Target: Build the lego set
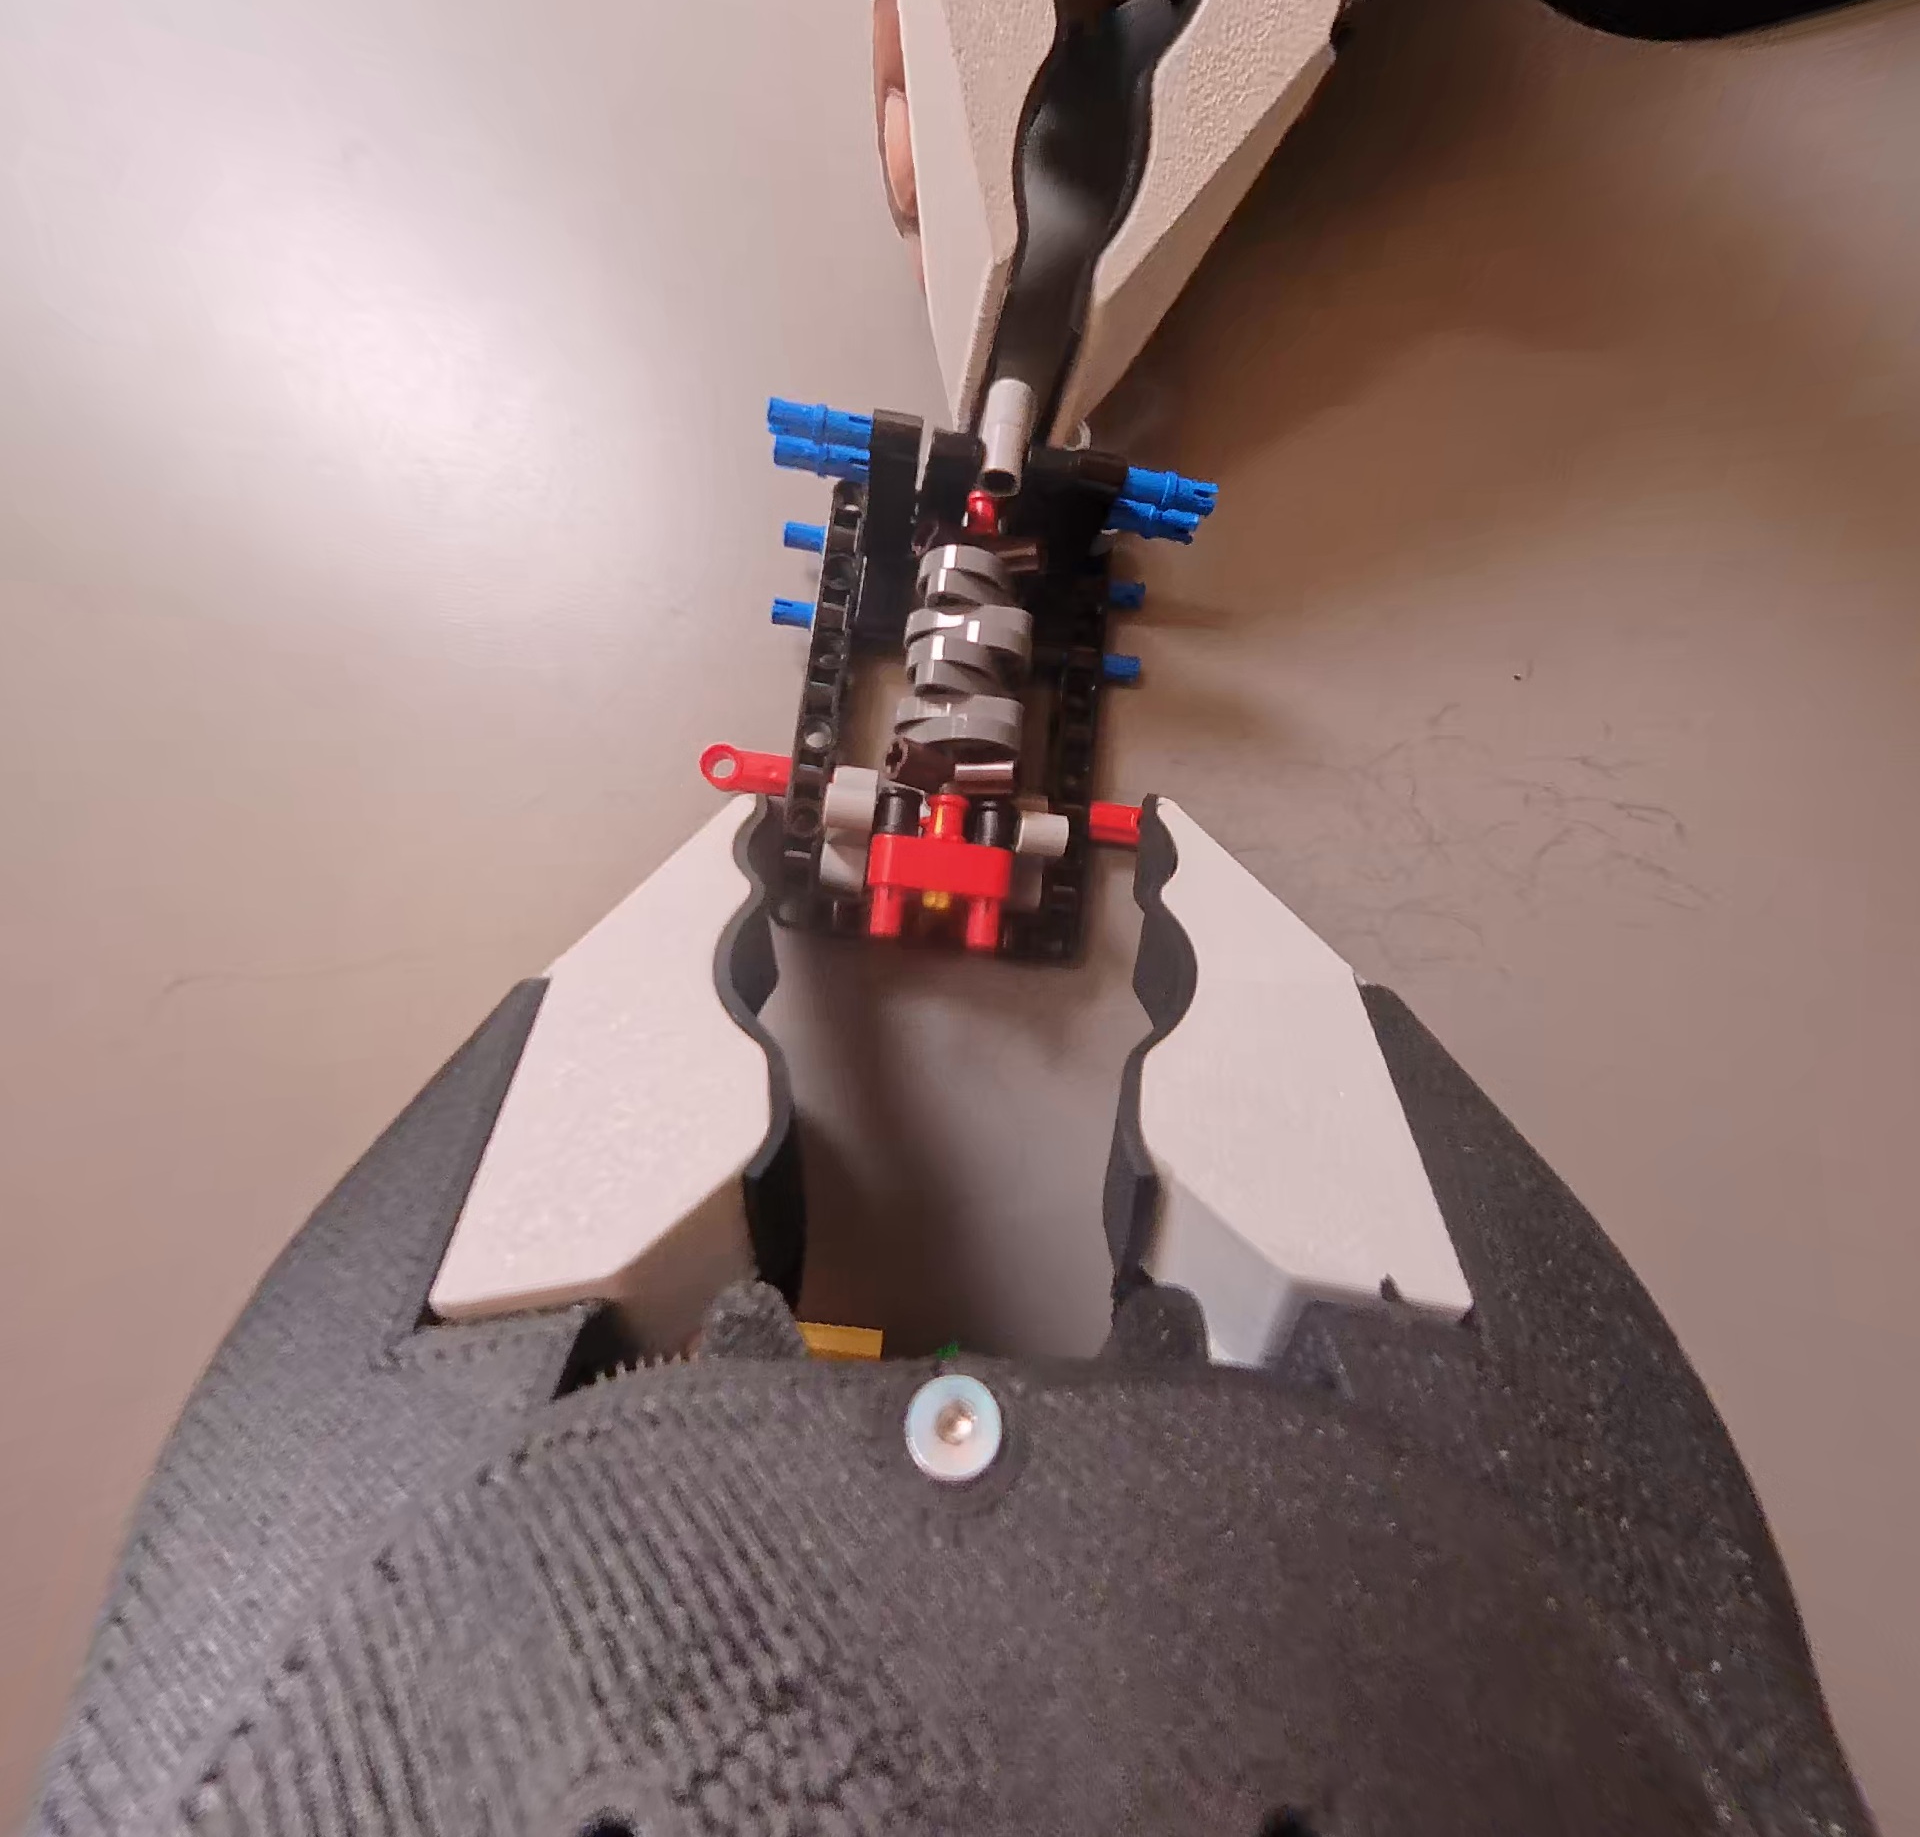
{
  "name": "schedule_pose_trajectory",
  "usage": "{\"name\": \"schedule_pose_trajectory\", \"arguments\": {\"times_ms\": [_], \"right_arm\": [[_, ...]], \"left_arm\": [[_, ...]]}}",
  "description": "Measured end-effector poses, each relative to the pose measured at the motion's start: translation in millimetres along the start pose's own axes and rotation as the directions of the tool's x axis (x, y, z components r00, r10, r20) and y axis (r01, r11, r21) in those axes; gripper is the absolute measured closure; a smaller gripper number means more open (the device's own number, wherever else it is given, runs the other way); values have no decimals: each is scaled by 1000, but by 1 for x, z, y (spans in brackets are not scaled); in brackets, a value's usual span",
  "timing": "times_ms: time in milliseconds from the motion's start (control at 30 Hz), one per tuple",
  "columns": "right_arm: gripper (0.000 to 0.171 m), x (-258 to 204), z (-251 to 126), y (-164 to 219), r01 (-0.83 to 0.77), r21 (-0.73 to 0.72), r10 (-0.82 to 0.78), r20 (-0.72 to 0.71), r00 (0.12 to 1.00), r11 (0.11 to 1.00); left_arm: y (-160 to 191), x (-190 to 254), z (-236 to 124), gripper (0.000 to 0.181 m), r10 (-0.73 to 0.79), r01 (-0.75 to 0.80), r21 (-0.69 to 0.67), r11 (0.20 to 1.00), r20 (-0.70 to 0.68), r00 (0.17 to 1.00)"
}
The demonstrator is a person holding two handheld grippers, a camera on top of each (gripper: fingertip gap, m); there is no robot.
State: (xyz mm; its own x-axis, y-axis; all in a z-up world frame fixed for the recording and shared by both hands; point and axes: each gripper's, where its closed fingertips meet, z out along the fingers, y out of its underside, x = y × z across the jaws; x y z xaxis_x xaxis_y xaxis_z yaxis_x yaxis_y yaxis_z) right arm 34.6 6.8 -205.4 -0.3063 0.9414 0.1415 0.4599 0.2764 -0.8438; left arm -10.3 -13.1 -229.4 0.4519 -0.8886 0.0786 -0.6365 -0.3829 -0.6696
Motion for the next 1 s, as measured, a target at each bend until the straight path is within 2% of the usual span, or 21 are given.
{"name": "schedule_pose_trajectory", "arguments": {"times_ms": [300,400,467,533,600,667,733,833,933,1000], "right_arm": [[165,2,-1,1,39,-3,-39,-22,999,999],[157,4,-6,0,8,7,-8,-17,1000,1000],[154,16,-16,-9,-43,74,46,-50,998,996],[152,36,-33,-24,-83,170,105,-124,987,982],[152,64,-53,-41,-90,260,150,-222,963,961],[154,94,-72,-57,-69,319,180,-333,926,945],[159,128,-91,-75,-28,363,197,-440,876,932],[162,183,-112,-115,27,421,227,-542,809,907],[167,241,-125,-158,60,478,278,-603,748,877],[169,278,-129,-182,69,512,312,-618,721,856]], "left_arm": [[0,0,0,113,-14,14,5,1000,4,1000],[-1,-2,0,113,-54,53,24,998,14,998],[0,-3,-1,113,-94,93,34,995,29,995],[1,-4,-4,112,-123,121,46,992,59,991],[-8,-6,-13,108,-163,152,121,981,87,983],[-25,-10,-36,108,-221,183,271,945,114,969],[-41,-18,-69,109,-287,183,445,877,178,941],[-46,-26,-122,115,-378,77,644,761,343,860],[-30,-25,-157,129,-436,-48,684,728,516,738],[-13,-26,-169,134,-474,-64,677,734,577,665]]}}
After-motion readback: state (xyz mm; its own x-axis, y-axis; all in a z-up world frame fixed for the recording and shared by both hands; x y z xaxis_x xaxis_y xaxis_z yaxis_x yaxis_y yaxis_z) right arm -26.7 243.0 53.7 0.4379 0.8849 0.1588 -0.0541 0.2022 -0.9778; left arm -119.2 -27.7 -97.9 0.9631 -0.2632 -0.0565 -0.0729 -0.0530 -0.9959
